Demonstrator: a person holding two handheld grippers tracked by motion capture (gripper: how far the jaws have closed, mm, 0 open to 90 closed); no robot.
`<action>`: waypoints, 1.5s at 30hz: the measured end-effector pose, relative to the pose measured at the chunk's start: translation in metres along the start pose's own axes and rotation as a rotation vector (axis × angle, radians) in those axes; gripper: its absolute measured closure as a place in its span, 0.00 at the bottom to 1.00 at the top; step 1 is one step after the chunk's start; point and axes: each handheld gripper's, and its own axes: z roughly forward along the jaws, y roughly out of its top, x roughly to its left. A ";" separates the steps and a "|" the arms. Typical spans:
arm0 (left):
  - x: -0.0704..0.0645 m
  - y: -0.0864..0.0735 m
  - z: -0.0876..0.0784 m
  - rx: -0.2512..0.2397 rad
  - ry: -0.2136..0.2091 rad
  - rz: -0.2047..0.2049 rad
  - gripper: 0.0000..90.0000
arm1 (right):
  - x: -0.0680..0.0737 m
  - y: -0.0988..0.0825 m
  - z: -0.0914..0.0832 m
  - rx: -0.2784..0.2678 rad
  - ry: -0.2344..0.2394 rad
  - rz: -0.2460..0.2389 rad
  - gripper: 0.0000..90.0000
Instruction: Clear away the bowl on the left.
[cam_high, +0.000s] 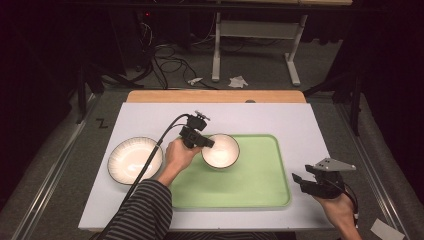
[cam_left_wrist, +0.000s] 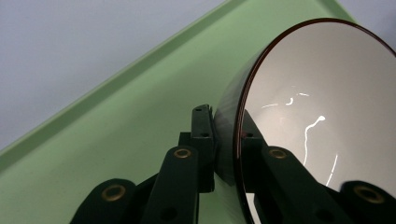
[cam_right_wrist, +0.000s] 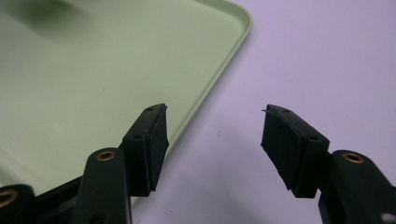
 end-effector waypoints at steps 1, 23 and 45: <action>-0.001 -0.001 0.002 0.000 -0.001 0.003 0.92 | 0.000 0.000 0.000 -0.001 -0.001 -0.005 0.47; 0.002 -0.010 0.021 0.013 0.030 -0.012 0.92 | 0.001 0.001 0.004 0.008 0.017 -0.027 0.47; 0.009 -0.016 0.033 -0.015 0.076 0.000 0.92 | 0.005 0.009 0.011 0.013 0.042 -0.061 0.46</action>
